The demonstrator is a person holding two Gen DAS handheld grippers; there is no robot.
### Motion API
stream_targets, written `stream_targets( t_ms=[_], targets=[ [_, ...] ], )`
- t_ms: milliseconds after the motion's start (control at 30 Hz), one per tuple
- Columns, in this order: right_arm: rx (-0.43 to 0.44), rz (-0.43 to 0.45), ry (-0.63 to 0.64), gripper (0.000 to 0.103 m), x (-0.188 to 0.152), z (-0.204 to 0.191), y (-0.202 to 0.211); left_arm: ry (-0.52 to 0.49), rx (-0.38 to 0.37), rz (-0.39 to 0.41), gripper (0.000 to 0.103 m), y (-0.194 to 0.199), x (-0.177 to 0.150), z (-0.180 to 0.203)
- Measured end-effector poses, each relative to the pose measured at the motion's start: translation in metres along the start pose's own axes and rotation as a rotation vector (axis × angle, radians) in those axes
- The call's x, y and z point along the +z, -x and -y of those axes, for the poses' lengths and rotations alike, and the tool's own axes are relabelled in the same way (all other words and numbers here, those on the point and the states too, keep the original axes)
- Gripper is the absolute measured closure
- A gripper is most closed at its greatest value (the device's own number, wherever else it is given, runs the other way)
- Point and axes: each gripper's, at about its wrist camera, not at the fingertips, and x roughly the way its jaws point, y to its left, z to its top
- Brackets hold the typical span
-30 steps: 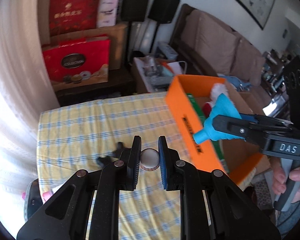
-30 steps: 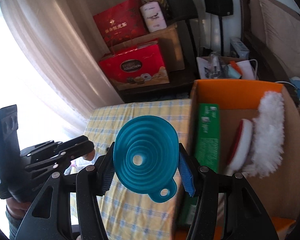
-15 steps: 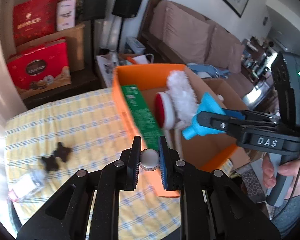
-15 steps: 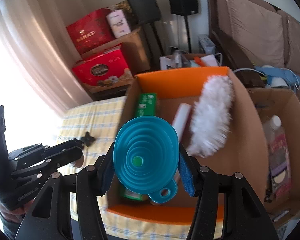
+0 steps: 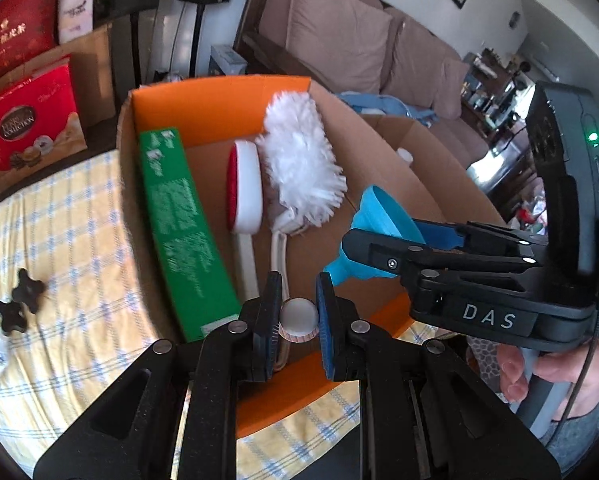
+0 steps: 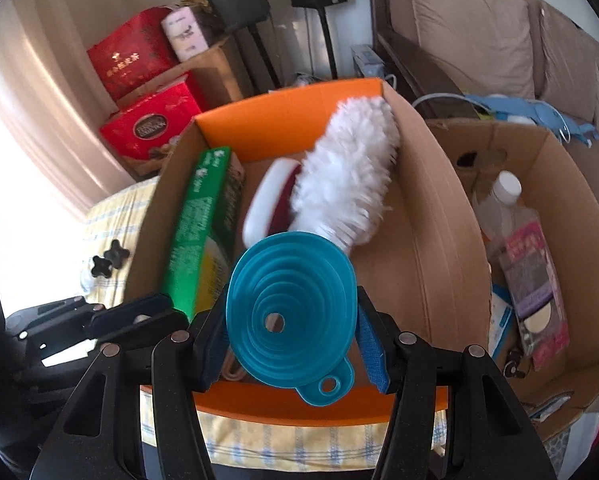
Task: Organize objects
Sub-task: 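Lower the funnel into the orange box and open the right tool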
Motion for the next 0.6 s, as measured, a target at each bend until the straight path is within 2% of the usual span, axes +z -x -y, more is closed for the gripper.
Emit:
stream_targets(
  t_ms=[300,400,500,600],
  targets=[
    [-0.020,-0.025,-0.028,0.041,-0.010,0.020,-0.007,0.022,-0.014,-0.024,0.086,-0.025,-0.007,0.001],
    [-0.023,-0.008,-0.036,0.035,-0.008,0.022,-0.002,0.015,-0.018,-0.017,0.071,-0.021,-0.007,0.003],
    [-0.016,0.020,-0.048,0.030,-0.006,0.022,0.006,0.003,-0.009,0.017,0.041,-0.008,-0.005,0.005],
    [-0.005,0.038,-0.053,0.029,-0.004,0.019,0.013,0.004,-0.006,0.051,0.025,0.009,-0.004,0.005]
  ],
)
